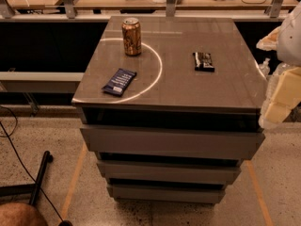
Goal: Pick rxbar chocolate
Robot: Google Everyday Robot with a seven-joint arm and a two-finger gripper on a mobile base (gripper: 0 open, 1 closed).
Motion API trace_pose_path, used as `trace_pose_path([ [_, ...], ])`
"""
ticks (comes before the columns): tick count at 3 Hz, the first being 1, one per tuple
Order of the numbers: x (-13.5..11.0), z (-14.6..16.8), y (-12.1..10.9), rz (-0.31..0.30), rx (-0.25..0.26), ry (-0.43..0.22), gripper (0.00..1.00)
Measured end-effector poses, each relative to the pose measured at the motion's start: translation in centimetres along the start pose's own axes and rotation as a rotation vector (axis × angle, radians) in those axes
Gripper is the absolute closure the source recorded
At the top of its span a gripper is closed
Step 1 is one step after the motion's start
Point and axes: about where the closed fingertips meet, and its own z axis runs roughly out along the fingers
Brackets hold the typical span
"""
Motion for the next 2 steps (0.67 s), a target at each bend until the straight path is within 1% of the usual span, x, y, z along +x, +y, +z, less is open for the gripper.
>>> trace_pose_path([
  [1, 0.0, 0.0, 0.0, 0.0, 0.0, 0.0, 0.0],
  [2, -0.5, -0.1, -1.0, 0.007, 0.025, -0.025, 0.0],
])
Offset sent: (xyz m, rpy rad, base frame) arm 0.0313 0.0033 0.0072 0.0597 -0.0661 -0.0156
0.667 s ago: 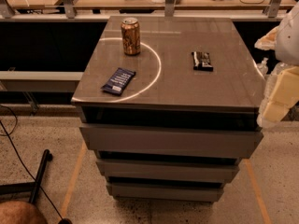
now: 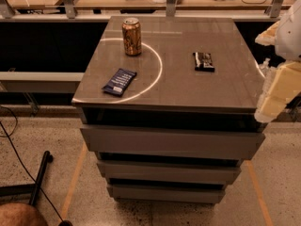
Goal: Pick rxbar chocolate
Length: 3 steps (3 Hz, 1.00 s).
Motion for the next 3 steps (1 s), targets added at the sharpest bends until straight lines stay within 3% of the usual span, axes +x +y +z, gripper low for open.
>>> trace_pose_path([
  [1, -1.4, 0.2, -3.7, 0.006, 0.041, -0.044, 0.0],
  [2, -3.4, 0.4, -9.7, 0.06, 0.096, -0.099, 0.0],
  [3, -5.0, 1.9, -15.0, 0.165, 0.14, -0.168, 0.0],
])
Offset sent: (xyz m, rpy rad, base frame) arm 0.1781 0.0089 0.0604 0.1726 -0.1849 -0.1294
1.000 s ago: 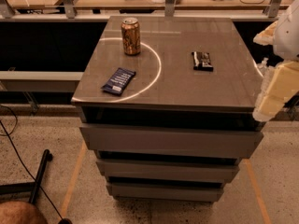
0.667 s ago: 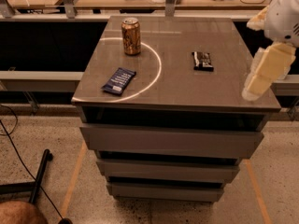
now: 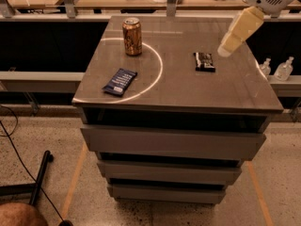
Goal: Pick rxbar chocolate
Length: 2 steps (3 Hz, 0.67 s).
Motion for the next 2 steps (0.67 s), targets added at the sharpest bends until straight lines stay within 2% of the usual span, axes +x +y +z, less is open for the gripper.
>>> trace_pose_path([
  [1, -0.3, 4.1, -3.4, 0.135, 0.028, -0.048, 0.0],
  [2, 0.4, 9.0, -5.6, 0.257, 0.047, -0.056, 0.0],
])
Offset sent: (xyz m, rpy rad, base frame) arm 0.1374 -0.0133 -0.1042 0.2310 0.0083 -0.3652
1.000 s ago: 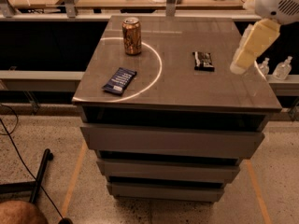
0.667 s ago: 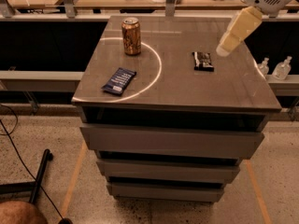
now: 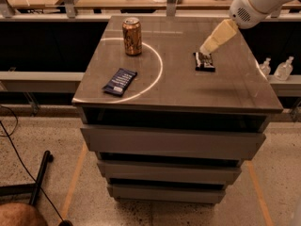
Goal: Pick rxbar chocolate
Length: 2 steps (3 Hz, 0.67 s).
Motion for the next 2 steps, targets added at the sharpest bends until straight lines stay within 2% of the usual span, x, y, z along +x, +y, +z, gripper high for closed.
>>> trace_pose_path([
  [1, -0.3, 4.3, -0.9, 0.071, 0.012, -0.002, 0.0],
  [2, -0.4, 8.1, -1.3, 0.115, -0.013, -0.012, 0.0],
])
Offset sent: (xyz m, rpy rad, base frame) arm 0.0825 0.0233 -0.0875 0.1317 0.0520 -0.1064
